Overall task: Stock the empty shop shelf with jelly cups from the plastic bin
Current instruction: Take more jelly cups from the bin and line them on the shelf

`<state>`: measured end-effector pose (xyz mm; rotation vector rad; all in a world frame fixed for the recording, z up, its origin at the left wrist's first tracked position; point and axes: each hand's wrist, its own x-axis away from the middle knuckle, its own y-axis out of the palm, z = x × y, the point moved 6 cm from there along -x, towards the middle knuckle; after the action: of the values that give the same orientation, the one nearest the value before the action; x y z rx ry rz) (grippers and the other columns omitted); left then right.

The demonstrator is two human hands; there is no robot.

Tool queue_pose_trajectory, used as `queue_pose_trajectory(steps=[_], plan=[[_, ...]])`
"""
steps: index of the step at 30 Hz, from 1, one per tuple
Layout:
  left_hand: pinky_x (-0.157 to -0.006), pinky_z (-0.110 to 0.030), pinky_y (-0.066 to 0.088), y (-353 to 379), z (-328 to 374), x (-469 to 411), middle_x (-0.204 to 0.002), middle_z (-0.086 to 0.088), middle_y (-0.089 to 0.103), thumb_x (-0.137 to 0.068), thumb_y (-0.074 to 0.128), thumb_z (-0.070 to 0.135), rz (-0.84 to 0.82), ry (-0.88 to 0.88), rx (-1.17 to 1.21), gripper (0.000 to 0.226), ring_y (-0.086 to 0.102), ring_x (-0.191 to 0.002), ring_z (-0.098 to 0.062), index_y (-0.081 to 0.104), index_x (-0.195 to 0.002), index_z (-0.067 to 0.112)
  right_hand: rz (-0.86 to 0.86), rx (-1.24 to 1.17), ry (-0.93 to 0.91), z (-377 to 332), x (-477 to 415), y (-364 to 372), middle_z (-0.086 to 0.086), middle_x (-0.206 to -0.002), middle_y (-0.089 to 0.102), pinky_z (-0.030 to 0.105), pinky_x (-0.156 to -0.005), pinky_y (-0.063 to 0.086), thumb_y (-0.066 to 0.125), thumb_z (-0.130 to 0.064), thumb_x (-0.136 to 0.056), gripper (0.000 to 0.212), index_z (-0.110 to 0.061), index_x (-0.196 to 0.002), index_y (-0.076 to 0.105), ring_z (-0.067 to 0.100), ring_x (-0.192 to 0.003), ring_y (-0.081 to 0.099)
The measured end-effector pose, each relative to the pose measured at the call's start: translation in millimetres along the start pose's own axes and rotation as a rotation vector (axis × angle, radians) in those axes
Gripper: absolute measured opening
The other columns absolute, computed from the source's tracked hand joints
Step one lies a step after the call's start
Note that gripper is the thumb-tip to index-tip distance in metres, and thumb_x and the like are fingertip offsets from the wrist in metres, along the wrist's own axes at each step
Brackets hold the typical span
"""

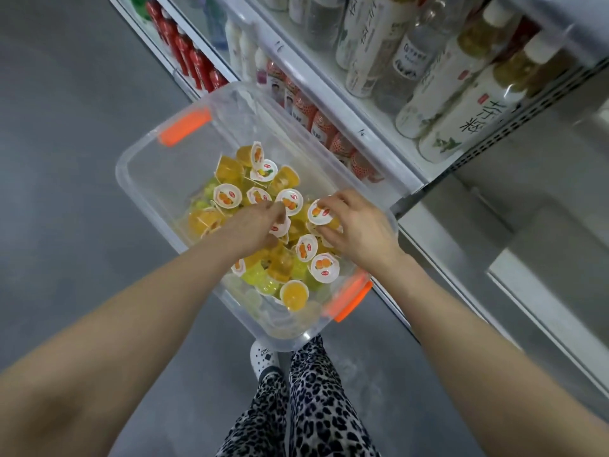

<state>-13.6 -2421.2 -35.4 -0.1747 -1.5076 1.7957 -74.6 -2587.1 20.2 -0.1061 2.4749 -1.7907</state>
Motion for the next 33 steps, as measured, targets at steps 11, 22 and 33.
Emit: queue_pose_trajectory(steps=[11, 22, 33], plan=[[-0.078, -0.037, 0.049, -20, 6, 12, -0.121, -0.013, 0.062, -0.076, 0.074, 0.030, 0.104, -0.132, 0.168, 0.069, 0.061, -0.103, -0.033, 0.040, -0.135, 0.018, -0.041, -0.097, 0.080, -1, 2, -4, 0.006, -0.128, 0.055, 0.038, -0.083, 0.050, 0.067, -0.035, -0.085, 0.059, -0.016, -0.138, 0.049, 0.026, -0.104, 0.060], [-0.079, -0.036, 0.053, -90, 58, 85, -0.106, 0.011, 0.065, -0.073, 0.076, 0.046, 0.465, 0.010, 0.617, 0.052, 0.063, -0.089, -0.010, 0.054, -0.116, 0.028, 0.199, -0.289, 0.242, -15, 55, -75, 0.001, -0.120, 0.053, 0.034, -0.091, 0.046, 0.071, -0.031, -0.078, 0.056, -0.019, -0.130, 0.055, 0.016, -0.110, 0.053], [-0.081, -0.033, 0.055, -123, 177, 87, -0.098, 0.007, 0.068, -0.069, 0.086, 0.031, 0.424, 0.246, 0.726, 0.043, 0.065, -0.086, -0.009, 0.062, -0.104, 0.024, 0.537, -0.193, 0.388, 26, 164, -199, 0.000, -0.109, 0.053, 0.036, -0.087, 0.048, 0.071, -0.035, -0.080, 0.047, -0.023, -0.123, 0.058, 0.015, -0.096, 0.057]])
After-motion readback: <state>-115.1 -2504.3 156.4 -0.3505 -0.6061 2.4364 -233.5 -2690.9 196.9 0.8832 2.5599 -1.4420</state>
